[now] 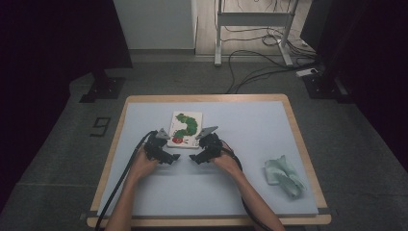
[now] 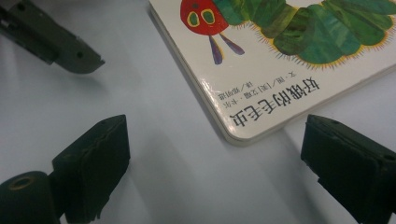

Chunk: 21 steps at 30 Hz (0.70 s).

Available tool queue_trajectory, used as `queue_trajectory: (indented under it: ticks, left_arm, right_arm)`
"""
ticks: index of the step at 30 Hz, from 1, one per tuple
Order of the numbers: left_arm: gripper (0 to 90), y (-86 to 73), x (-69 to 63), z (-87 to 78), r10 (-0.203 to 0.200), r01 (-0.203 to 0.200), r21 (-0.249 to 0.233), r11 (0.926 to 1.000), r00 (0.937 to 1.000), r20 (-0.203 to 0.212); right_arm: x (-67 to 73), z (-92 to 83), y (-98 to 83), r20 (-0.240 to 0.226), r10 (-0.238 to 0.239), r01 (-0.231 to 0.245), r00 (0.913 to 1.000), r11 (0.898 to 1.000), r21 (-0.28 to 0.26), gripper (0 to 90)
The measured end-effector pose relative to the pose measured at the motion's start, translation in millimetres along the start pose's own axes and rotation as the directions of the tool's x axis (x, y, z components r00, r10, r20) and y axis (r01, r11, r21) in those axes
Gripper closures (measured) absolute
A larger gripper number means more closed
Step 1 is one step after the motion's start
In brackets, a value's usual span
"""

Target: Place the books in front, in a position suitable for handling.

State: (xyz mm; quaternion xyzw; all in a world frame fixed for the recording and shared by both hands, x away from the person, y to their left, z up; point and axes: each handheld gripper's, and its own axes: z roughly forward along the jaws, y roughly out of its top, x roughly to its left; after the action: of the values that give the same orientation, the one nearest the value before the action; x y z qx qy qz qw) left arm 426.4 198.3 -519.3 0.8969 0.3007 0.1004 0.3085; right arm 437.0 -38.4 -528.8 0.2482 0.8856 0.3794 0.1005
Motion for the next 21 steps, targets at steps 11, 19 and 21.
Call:
queue_trajectory:
  ticks: [11,19,21]
  left_arm:
    - [0.2,-3.3,0.5,3.4,0.001,-0.001,-0.014,0.9999,0.9999,0.010]
    - [0.2,-3.1,-1.3,3.1,-0.029,0.029,-0.023,0.9993,0.9994,0.019]
    - [0.2,-3.2,-3.7,2.8,-0.024,0.025,-0.020,0.9995,0.9995,0.019]
  right_arm:
    - [-4.2,5.6,2.3,-0.021,-0.010,0.009,0.9997,1.000,-0.020,8.6]
    - [-7.0,4.1,-0.6,-0.044,-0.002,0.000,0.9990,0.999,-0.042,9.5]
    - [-6.9,3.4,-1.4,-0.045,-0.002,0.000,0.9990,0.999,-0.043,9.5]
